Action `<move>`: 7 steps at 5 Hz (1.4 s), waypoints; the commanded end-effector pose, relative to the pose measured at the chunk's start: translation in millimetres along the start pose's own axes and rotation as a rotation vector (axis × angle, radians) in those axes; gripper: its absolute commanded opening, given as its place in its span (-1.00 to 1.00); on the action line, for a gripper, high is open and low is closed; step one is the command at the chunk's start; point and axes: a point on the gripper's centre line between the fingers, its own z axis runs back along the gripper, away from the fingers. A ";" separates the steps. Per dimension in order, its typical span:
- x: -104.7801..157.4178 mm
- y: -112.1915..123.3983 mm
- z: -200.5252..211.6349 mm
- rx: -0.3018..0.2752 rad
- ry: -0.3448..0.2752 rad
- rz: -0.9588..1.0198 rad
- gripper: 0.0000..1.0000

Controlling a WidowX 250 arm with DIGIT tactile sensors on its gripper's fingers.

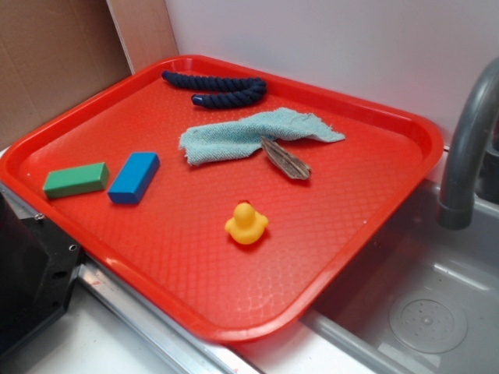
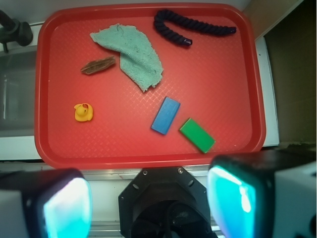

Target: Grab the yellow duck.

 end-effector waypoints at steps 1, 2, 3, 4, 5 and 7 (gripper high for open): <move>0.0 0.0 0.0 0.000 0.000 0.000 1.00; 16.0 -35.2 -53.6 -0.006 0.117 0.258 1.00; 35.1 -58.7 -99.0 0.020 0.143 0.494 1.00; 35.1 -58.7 -99.0 0.020 0.143 0.494 1.00; 35.1 -58.7 -99.0 0.020 0.143 0.494 1.00; 37.2 -86.1 -172.7 0.029 0.006 0.297 1.00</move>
